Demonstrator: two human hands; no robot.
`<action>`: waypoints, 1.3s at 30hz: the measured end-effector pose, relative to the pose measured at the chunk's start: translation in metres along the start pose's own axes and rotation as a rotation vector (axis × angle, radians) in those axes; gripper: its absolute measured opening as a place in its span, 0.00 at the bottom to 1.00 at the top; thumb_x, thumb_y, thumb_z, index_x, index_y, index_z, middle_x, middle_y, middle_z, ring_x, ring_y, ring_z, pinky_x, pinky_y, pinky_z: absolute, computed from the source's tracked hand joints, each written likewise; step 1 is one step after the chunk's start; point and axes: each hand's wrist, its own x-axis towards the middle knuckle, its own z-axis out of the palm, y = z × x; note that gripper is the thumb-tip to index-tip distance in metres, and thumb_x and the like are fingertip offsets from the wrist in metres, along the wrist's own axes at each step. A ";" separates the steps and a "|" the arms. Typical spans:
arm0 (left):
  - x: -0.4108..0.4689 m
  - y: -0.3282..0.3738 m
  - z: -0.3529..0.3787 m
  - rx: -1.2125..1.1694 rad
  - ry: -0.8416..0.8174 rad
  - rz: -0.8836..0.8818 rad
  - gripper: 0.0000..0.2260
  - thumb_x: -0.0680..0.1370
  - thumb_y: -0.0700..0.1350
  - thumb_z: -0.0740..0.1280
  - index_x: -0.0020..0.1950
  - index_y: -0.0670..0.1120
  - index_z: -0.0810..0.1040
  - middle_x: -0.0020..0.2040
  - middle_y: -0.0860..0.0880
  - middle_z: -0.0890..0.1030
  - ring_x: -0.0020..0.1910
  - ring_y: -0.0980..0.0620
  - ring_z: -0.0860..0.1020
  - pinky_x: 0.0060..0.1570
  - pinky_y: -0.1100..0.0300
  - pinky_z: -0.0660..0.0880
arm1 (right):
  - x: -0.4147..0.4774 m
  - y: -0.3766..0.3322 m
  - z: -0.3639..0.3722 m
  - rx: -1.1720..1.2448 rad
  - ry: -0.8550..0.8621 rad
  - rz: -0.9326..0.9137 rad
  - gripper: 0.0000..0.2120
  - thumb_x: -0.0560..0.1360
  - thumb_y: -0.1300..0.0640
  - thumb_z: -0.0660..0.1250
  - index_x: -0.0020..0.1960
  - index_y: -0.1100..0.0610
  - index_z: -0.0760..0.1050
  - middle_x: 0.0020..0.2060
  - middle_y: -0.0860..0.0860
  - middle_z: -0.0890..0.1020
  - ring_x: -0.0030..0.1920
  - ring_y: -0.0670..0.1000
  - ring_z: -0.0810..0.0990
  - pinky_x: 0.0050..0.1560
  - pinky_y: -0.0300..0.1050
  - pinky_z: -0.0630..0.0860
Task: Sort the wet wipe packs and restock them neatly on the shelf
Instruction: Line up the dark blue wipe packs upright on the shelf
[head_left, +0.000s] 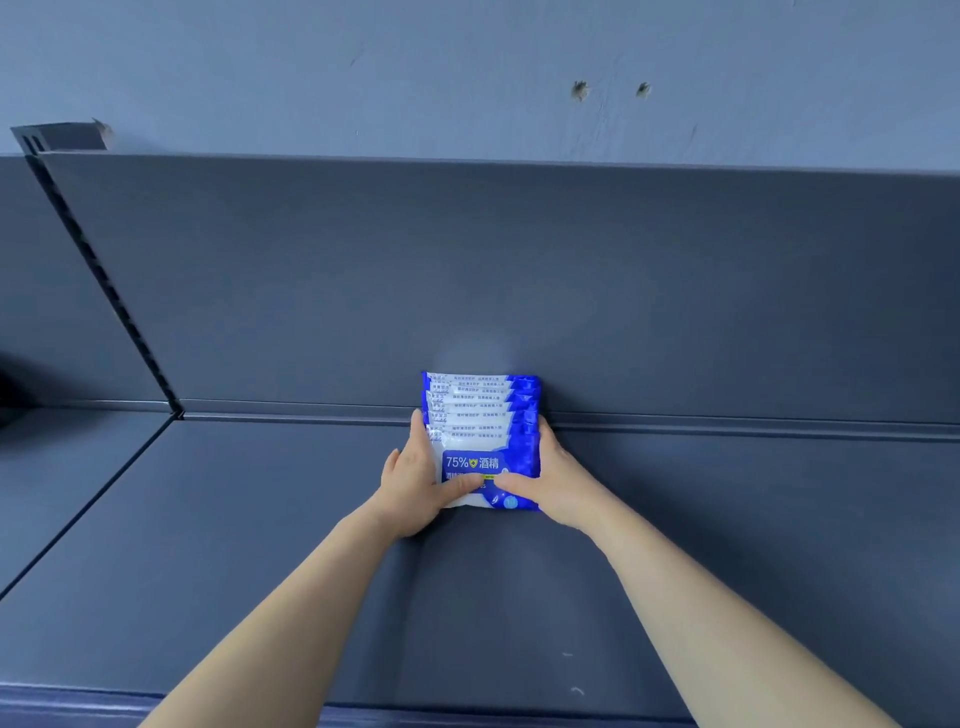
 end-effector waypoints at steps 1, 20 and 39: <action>0.002 0.000 0.000 0.003 0.001 0.000 0.35 0.67 0.57 0.74 0.66 0.56 0.56 0.60 0.66 0.75 0.56 0.60 0.75 0.67 0.49 0.63 | 0.000 0.001 0.000 -0.001 -0.011 -0.010 0.39 0.70 0.53 0.71 0.74 0.41 0.54 0.67 0.40 0.71 0.64 0.44 0.73 0.65 0.49 0.72; -0.012 -0.002 -0.007 0.022 0.090 -0.012 0.31 0.65 0.62 0.73 0.64 0.56 0.67 0.59 0.57 0.74 0.58 0.55 0.72 0.58 0.51 0.73 | -0.046 -0.010 0.007 -0.291 0.214 0.105 0.20 0.71 0.52 0.69 0.60 0.52 0.68 0.58 0.48 0.76 0.53 0.48 0.75 0.48 0.43 0.75; -0.150 0.099 0.051 0.445 -0.054 0.920 0.12 0.70 0.50 0.67 0.47 0.44 0.83 0.46 0.46 0.83 0.43 0.40 0.81 0.43 0.50 0.77 | -0.291 -0.046 0.041 -0.815 0.730 0.407 0.16 0.79 0.52 0.60 0.63 0.60 0.72 0.60 0.55 0.77 0.61 0.56 0.73 0.61 0.51 0.72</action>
